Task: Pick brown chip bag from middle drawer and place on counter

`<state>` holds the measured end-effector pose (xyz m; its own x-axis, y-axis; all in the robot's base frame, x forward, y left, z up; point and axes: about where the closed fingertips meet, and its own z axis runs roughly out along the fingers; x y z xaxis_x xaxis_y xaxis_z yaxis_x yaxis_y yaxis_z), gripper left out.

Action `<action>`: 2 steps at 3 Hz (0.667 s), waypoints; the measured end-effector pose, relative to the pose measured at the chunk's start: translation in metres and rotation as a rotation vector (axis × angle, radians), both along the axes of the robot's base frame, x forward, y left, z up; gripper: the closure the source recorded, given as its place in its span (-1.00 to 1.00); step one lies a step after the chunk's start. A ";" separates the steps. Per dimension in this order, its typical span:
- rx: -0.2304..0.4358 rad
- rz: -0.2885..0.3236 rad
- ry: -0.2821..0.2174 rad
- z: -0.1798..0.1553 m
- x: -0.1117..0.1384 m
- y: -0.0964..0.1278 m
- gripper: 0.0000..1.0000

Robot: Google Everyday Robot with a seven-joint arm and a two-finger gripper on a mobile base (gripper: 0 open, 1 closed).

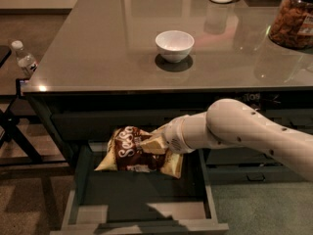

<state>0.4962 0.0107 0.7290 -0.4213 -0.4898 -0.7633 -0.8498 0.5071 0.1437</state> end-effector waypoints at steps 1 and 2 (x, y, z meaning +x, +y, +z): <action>0.007 0.000 -0.004 0.004 -0.003 0.002 1.00; 0.004 -0.019 -0.036 0.030 -0.014 0.003 1.00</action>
Offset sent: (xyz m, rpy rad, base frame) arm -0.0288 -0.0004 0.0723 -0.0079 -0.0941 -0.0524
